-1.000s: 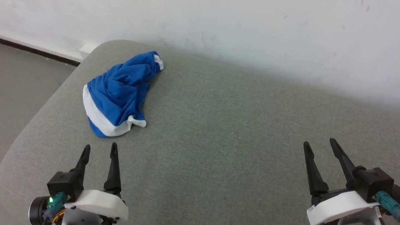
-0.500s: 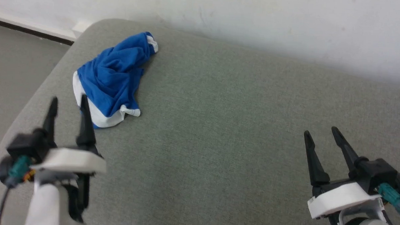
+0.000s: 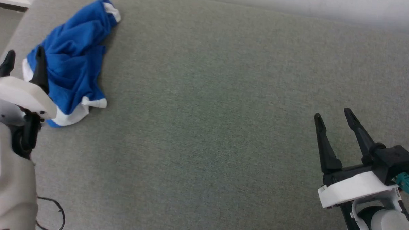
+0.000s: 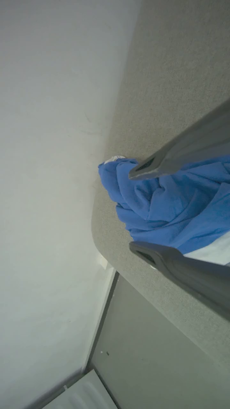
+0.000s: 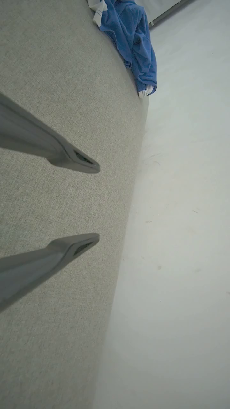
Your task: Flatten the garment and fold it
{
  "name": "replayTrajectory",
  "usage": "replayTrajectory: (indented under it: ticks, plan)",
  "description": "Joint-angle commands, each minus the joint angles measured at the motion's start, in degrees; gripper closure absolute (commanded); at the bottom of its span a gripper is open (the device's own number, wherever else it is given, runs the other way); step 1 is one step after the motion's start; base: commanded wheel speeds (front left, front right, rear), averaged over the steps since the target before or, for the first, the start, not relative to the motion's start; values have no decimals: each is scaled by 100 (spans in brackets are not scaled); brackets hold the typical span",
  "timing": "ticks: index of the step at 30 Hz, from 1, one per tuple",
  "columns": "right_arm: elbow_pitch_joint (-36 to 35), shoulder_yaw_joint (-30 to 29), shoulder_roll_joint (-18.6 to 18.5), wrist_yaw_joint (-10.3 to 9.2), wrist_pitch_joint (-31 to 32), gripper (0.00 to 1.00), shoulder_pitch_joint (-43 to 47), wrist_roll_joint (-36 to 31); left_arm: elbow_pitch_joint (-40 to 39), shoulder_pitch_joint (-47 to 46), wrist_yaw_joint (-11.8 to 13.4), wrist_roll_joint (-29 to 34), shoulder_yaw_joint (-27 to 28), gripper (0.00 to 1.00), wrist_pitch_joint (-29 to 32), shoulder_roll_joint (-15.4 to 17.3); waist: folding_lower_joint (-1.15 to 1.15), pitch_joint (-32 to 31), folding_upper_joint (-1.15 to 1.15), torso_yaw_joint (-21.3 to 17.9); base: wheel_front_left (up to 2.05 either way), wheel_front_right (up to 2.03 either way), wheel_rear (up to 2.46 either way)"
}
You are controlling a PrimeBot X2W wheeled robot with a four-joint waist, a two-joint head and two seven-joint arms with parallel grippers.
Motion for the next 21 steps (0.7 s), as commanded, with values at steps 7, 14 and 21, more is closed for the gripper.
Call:
replayTrajectory:
  ticks: [7,14,21]
  plan:
    - [-45,60,-40,-4,-84,0,-206,137,1430,-628,-125,-683,-23,0,1144,486,-2,753,0,-544,0,0,0]
    - [-57,73,-67,-4,-112,0,-230,207,2393,-859,-164,-1009,-42,0,1841,615,-2,939,0,-561,0,0,0]
    - [43,157,-50,-5,-158,0,-271,284,3092,-1065,-207,-1202,-235,100,2056,725,-2,820,0,-493,0,0,0]
